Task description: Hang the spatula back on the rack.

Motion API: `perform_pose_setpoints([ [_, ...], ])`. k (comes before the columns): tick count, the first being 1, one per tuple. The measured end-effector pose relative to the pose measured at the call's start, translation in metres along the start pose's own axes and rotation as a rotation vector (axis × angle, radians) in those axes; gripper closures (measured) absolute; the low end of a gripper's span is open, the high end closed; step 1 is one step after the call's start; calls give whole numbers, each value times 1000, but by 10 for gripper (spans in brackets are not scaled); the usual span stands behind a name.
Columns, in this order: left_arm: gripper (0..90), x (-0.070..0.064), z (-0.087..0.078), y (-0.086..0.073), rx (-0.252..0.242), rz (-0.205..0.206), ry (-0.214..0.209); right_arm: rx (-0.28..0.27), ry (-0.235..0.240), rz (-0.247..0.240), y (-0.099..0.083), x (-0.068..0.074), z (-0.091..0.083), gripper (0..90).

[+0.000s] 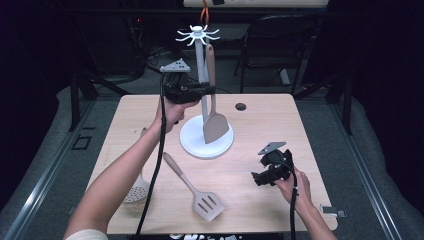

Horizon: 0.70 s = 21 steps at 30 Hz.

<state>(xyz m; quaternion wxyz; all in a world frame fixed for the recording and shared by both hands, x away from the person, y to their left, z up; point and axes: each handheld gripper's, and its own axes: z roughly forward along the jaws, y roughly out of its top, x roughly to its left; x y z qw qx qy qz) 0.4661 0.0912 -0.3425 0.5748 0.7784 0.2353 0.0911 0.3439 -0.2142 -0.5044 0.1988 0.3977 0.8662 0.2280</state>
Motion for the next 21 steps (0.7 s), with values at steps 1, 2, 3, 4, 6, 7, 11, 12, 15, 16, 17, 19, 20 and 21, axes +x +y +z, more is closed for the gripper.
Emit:
perform_pose_setpoints([
  [1, 771, 0, 0, 1, -3, -1, 0, 6, 0, -7, 0, 0, 0, 48],
  [2, 770, 1, -1, 2, -5, 0, -1, 8, -1, -8, 0, 0, 0, 49],
  [3, 771, 1, -1, 3, -3, -2, -2, 8, 0, -8, 0, 0, 0, 49],
  [4, 771, 1, -2, 3, -5, -4, -2, 7, 1, -8, 0, 0, 0, 49],
  [6, 771, 3, -2, 3, -8, -13, -8, 8, 0, -10, 0, 0, 0, 50],
  [7, 770, 4, -2, 3, -5, -17, -4, 8, 0, -10, 0, 0, 0, 50],
  [11, 771, 8, -1, 1, -15, -41, -16, 5, -2, -10, 0, 1, 0, 51],
  [12, 770, 8, -1, 1, -16, -44, -13, 9, -2, -13, 0, 1, 0, 51],
  [15, 770, 10, 1, 0, -18, -55, -16, 9, -2, -14, 0, 1, 1, 52],
  [16, 771, 10, 1, 0, -17, -56, -16, 9, -2, -15, 0, 1, 1, 53],
  [17, 771, 11, 0, 0, -14, -55, -17, 9, -2, -15, 0, 1, 1, 54],
  [19, 770, 11, 0, 1, -12, -53, -14, 10, -2, -17, 0, 1, 1, 56],
  [20, 770, 12, 0, 1, -11, -57, -15, 10, -2, -17, 0, 1, 1, 56],
  [21, 770, 13, 0, 1, -10, -58, -14, 11, -2, -18, 0, 1, 1, 56],
])
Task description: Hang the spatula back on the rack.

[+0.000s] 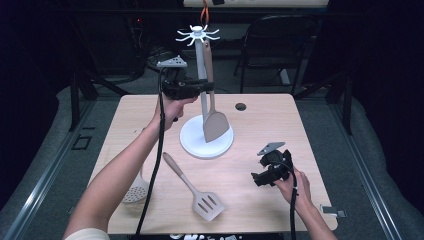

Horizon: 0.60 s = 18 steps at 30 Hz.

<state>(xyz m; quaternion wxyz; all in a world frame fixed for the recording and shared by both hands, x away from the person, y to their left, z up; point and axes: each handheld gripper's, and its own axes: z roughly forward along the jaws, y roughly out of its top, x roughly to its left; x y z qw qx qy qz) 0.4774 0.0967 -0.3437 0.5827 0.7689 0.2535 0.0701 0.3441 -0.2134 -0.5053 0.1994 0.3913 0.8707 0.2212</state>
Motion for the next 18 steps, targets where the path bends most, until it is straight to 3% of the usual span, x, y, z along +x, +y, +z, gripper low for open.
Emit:
perform_pose_setpoints([
  [11, 764, 7, 1, 0, -2, -14, 21, 3, 3, 1, 0, 0, 1, 58],
  [18, 749, 12, 3, 0, -6, -50, 59, 8, 6, -2, -1, 0, 2, 60],
])
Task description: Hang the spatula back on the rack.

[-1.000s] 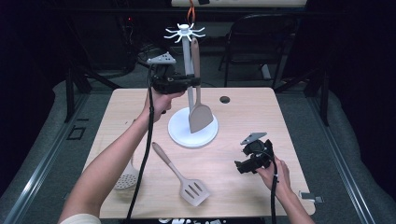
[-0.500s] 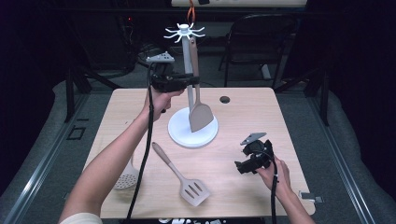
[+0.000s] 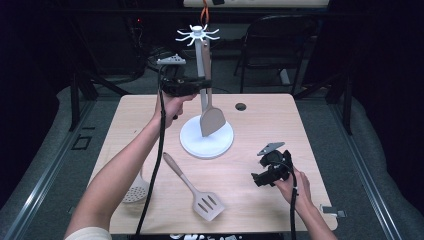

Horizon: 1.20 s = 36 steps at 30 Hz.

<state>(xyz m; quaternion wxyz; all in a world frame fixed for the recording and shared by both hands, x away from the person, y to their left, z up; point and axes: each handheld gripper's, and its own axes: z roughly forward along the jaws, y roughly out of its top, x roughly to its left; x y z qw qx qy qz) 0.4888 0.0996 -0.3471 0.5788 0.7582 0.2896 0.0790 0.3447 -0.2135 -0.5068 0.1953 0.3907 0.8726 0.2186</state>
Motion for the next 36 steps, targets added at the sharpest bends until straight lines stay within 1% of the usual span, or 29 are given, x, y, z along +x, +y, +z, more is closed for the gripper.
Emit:
perform_pose_setpoints([
  [3, 739, 2, -1, -1, -4, -11, 12, -8, 0, 6, 0, 1, 0, 60],
  [7, 728, 2, -2, -2, -12, -2, 38, 3, 5, -1, 0, 0, 0, 60],
  [9, 720, 2, -3, -3, -19, -4, 41, 4, 7, -5, 0, 0, 1, 60],
  [11, 714, 2, -5, -3, -22, -5, 47, -6, 6, 1, 0, 1, 2, 60],
  [15, 686, 2, -8, -4, -31, 1, 55, 8, 9, -11, 0, 1, 2, 61],
  [17, 661, 1, -10, -4, -33, 5, 54, 8, 10, -11, 0, 2, 2, 61],
  [19, 598, 0, -11, -4, -29, 10, 63, 12, 7, -15, 1, 2, 2, 61],
  [20, 589, 0, -12, -5, -27, 19, 66, 12, 6, -15, 1, 2, 2, 62],
  [22, 549, -2, -14, -5, -25, 20, 77, 12, 7, -16, 1, 2, 2, 62],
  [23, 530, -2, -15, -6, -27, 20, 75, 13, 7, -17, 1, 2, 2, 62],
  [26, 511, -2, -18, -8, -24, 24, 80, 14, 8, -17, 1, 2, 2, 62],
  [27, 511, -1, -19, -9, -26, 28, 83, 13, 7, -15, 1, 3, 2, 62],
  [32, 516, 1, -28, -12, -37, 20, 94, 13, 6, -15, 1, 3, 2, 63],
  [36, 564, 3, -36, -12, -54, 25, 100, 9, 5, -16, 1, 3, 3, 64],
])
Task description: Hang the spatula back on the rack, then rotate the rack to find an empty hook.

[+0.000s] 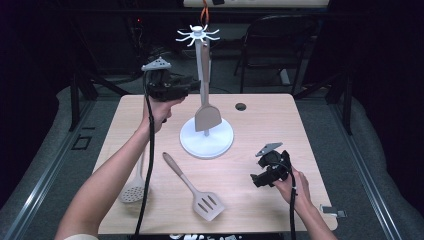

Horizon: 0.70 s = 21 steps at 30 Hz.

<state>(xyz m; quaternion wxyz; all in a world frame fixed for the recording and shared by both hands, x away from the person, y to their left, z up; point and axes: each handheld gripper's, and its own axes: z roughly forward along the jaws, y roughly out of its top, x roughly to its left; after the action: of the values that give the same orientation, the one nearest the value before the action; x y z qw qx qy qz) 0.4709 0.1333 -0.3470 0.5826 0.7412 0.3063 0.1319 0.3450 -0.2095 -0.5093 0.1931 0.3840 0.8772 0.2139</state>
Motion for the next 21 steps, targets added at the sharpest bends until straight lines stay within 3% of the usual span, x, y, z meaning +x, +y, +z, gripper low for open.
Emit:
perform_pose_setpoints([
  [7, 675, 1, -13, 4, -32, 39, 48, 7, -3, -10, 1, 0, 0, 64],
  [11, 790, 0, -18, 8, -28, 53, 93, 5, -2, -10, 2, 1, 0, 67],
  [13, 838, 1, -21, 10, -36, 57, 94, 8, -3, -16, 3, 1, 1, 67],
  [21, 879, -3, -29, 25, -58, 96, 111, 12, -1, -19, 4, 2, 2, 68],
])
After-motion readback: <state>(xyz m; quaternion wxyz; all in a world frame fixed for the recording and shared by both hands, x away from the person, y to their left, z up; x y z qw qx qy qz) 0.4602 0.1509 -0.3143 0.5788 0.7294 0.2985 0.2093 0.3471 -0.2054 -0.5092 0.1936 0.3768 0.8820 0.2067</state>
